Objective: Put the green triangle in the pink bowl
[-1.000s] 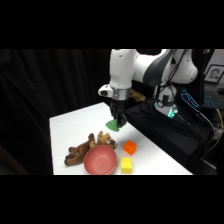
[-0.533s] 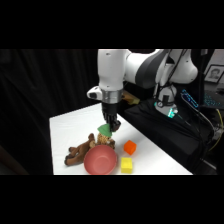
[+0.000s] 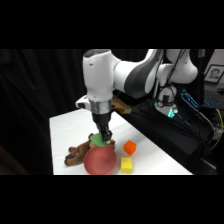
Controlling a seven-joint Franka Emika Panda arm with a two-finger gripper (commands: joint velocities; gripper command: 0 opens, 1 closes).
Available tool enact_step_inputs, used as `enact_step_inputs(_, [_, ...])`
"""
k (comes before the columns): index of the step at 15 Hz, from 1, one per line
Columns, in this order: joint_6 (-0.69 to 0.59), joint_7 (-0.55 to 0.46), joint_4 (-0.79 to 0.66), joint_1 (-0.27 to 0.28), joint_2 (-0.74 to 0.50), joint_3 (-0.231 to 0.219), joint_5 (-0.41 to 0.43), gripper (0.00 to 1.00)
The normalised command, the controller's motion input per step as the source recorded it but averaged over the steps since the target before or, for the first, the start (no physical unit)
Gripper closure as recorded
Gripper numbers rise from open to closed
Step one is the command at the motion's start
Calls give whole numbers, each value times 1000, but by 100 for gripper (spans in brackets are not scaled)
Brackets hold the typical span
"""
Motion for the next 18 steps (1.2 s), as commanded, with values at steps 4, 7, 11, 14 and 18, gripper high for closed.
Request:
enact_step_inputs(4, [-46, 0, 309, 74, 254, -75, 120, 93])
enact_step_inputs(7, [37, -21, 224, 71, 222, -74, 128, 93])
enact_step_inputs(11, [119, -17, 153, 92, 197, -69, 116, 93])
enact_step_inputs(14, [223, -40, 125, 89, 204, -59, 135, 93])
enact_step_inputs(18, [226, -99, 122, 47, 169, -42, 182, 93])
